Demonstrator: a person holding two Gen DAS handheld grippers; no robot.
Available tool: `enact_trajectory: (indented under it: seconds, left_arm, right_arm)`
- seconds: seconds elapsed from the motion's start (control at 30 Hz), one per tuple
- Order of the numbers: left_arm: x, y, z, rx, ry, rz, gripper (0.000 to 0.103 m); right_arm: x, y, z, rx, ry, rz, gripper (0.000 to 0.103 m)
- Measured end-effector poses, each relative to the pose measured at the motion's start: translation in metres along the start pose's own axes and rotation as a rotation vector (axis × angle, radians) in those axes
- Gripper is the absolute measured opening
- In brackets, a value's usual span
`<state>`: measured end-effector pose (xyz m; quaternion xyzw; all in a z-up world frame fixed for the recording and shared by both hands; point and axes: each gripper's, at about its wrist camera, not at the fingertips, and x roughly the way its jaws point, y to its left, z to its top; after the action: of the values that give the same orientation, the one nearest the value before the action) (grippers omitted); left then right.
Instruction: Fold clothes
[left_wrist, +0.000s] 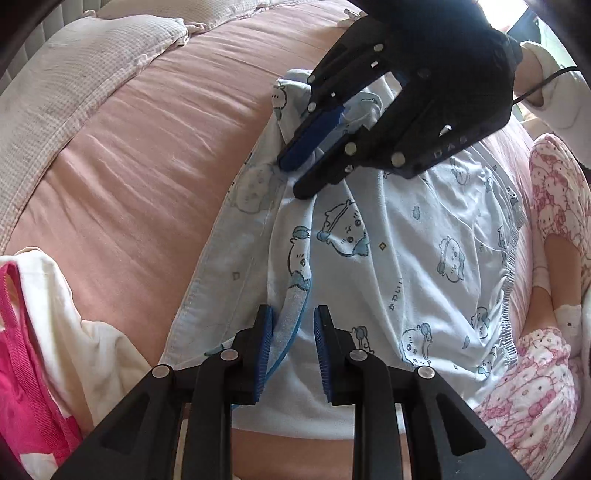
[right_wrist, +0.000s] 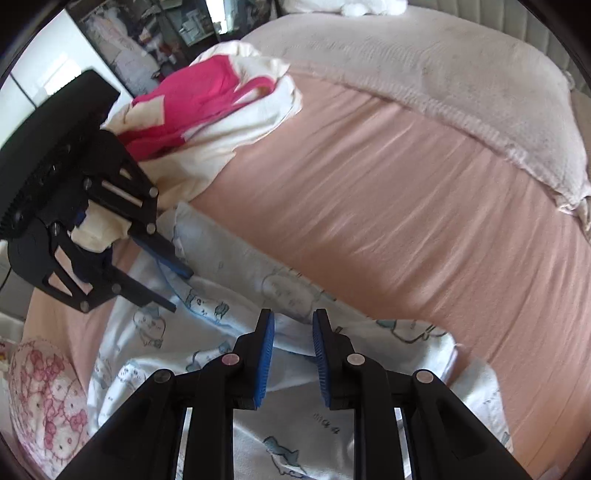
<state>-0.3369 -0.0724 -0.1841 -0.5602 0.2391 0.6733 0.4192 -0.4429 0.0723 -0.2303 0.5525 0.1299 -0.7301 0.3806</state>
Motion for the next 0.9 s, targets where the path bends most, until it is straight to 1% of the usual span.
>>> enact_trajectory:
  seconds: [0.07,0.13,0.2,0.27,0.33,0.4,0.43,0.5,0.57,0.6,0.63,0.67,0.7,0.73,0.77,0.8,0.87,0.9]
  left_arm:
    - [-0.005,-0.002,-0.001,-0.01,-0.028,0.04,0.02]
    - [-0.008,0.0,-0.001,-0.033,-0.043,0.063,0.021]
    - [-0.003,0.002,0.0,-0.049,-0.017,0.104,0.021]
    - [0.007,-0.001,0.001,-0.055,0.022,0.1,0.021]
    - [0.013,-0.007,0.001,-0.056,0.01,0.132,0.021]
    - [0.012,-0.019,-0.001,-0.035,-0.016,0.176,0.02]
    - [0.011,-0.026,-0.004,-0.028,-0.027,0.183,0.018]
    - [0.009,-0.038,-0.011,-0.02,-0.05,0.181,0.018]
    - [0.007,-0.047,-0.016,-0.016,-0.069,0.17,0.016]
    - [0.005,-0.051,-0.018,-0.014,-0.078,0.163,0.016]
    - [0.003,-0.053,-0.019,-0.014,-0.088,0.159,0.015]
    - [0.001,-0.056,-0.02,-0.015,-0.096,0.151,0.013]
    - [0.0,-0.06,-0.021,-0.009,-0.097,0.143,0.005]
    - [0.0,-0.065,-0.022,0.001,-0.095,0.145,0.004]
    - [0.002,-0.071,-0.021,0.017,-0.085,0.167,0.004]
    - [0.003,-0.075,-0.02,0.026,-0.078,0.189,0.004]
    - [0.002,-0.082,-0.018,0.025,-0.081,0.24,0.003]
    - [0.0,-0.082,-0.016,0.007,-0.091,0.26,0.003]
  right_arm:
    - [0.0,0.006,-0.005,-0.039,0.024,-0.003,0.022]
    - [0.0,0.012,-0.009,-0.077,0.048,-0.006,0.022]
    - [0.0,0.018,-0.014,-0.116,0.073,-0.009,0.022]
    - [0.001,0.022,-0.017,-0.152,0.094,-0.029,0.022]
    - [0.002,0.024,-0.018,-0.17,0.095,-0.053,0.022]
    - [-0.002,0.022,-0.017,-0.157,0.072,-0.068,0.022]
    - [-0.003,0.021,-0.017,-0.151,0.06,-0.076,0.022]
    - [-0.007,0.019,-0.017,-0.131,0.029,-0.091,0.023]
    - [-0.011,0.015,-0.017,-0.11,0.003,-0.096,0.028]
    - [-0.011,0.013,-0.017,-0.107,0.0,-0.098,0.034]
    - [-0.01,0.011,-0.016,-0.107,0.003,-0.1,0.037]
    - [-0.006,0.012,-0.013,-0.108,0.017,-0.089,0.037]
    - [0.0,0.015,-0.008,-0.108,0.039,-0.067,0.037]
    - [0.006,0.018,-0.006,-0.116,0.074,-0.033,0.037]
    - [0.008,0.021,-0.006,-0.139,0.098,-0.02,0.038]
    - [0.009,0.024,-0.006,-0.168,0.106,-0.031,0.036]
    - [0.008,0.029,-0.005,-0.212,0.108,-0.066,0.015]
    - [0.004,0.03,-0.004,-0.208,0.084,-0.093,0.006]
